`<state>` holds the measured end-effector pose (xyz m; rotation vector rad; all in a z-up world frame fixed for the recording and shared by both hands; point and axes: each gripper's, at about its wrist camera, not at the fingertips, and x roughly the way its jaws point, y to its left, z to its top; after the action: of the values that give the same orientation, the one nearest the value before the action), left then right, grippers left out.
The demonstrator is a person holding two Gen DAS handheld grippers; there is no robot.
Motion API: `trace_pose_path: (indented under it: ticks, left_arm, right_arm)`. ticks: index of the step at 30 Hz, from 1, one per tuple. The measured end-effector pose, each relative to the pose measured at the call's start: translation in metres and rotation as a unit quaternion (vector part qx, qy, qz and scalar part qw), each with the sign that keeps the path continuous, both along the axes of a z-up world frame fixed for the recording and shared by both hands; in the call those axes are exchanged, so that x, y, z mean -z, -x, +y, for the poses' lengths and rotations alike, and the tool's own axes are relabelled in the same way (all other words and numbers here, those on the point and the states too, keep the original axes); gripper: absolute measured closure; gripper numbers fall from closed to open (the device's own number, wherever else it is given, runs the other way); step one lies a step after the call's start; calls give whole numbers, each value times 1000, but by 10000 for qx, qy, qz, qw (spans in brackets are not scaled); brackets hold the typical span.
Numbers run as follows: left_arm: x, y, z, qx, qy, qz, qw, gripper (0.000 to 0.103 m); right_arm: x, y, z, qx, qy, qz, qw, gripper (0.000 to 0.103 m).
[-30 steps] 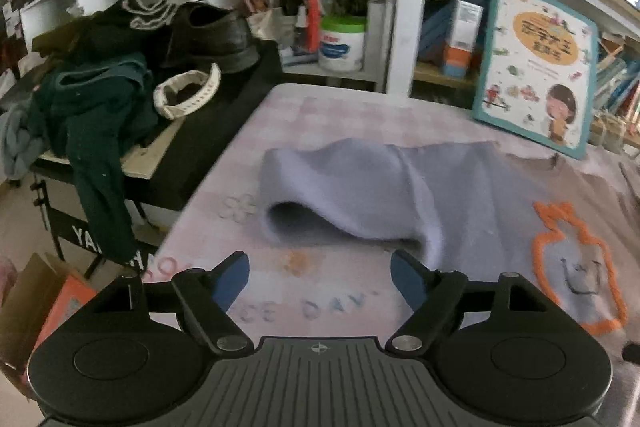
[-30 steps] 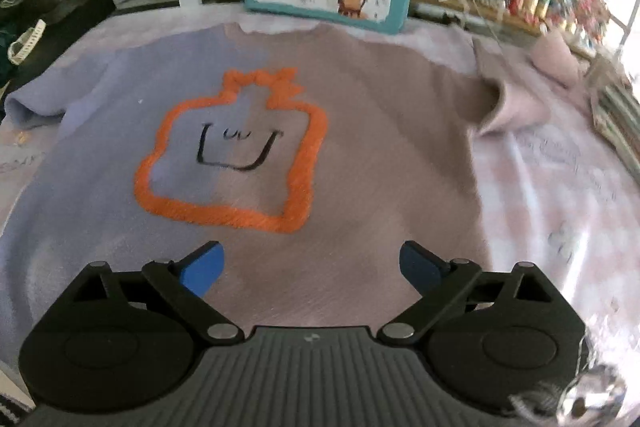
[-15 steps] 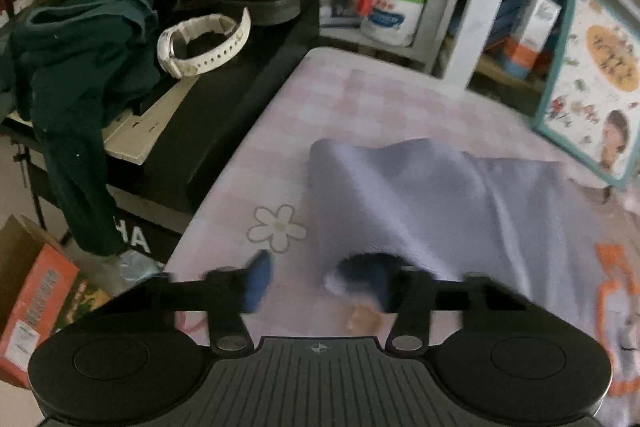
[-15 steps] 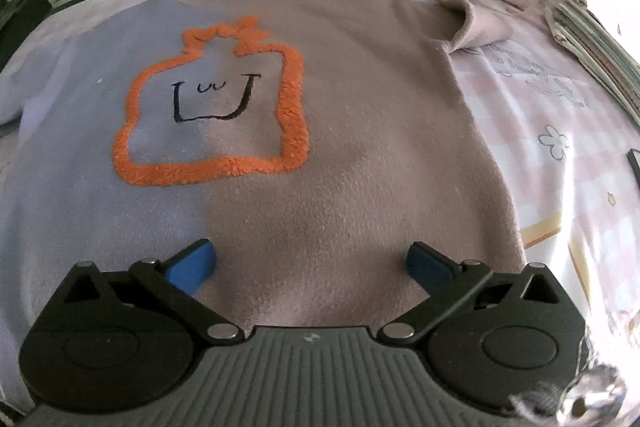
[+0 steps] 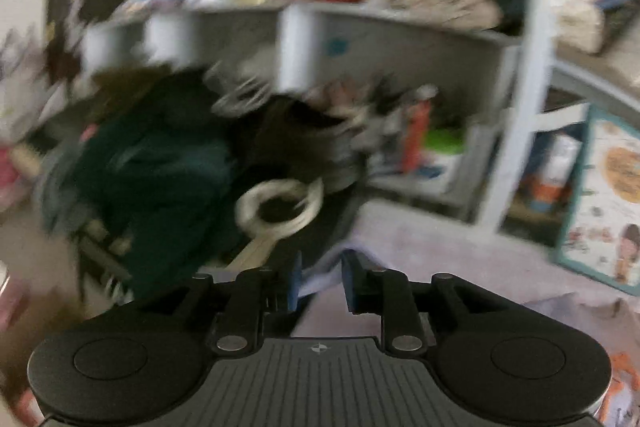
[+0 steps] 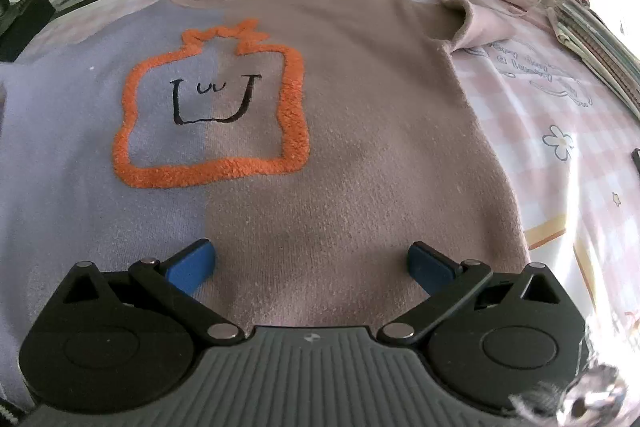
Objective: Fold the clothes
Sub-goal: 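Open both tools and lift them off the sweater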
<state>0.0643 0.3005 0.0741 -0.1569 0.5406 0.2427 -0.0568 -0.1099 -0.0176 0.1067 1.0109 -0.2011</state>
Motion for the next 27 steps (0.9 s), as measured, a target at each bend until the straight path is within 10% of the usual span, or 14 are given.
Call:
trace_pose_path:
  ticks: [8, 15, 27]
  left_arm:
    - [39, 35, 29, -566, -188, 906, 9941, 61]
    - [56, 30, -28, 1078, 489, 1226, 9854, 60]
    - [75, 42, -164, 3631, -184, 1603, 9177, 60]
  right_arm:
    - [0, -1, -2, -103, -13, 5, 9999, 0]
    - [-1, -6, 0, -150, -18, 36, 9999, 0]
    - [-26, -49, -44, 38, 775, -403, 9962, 3]
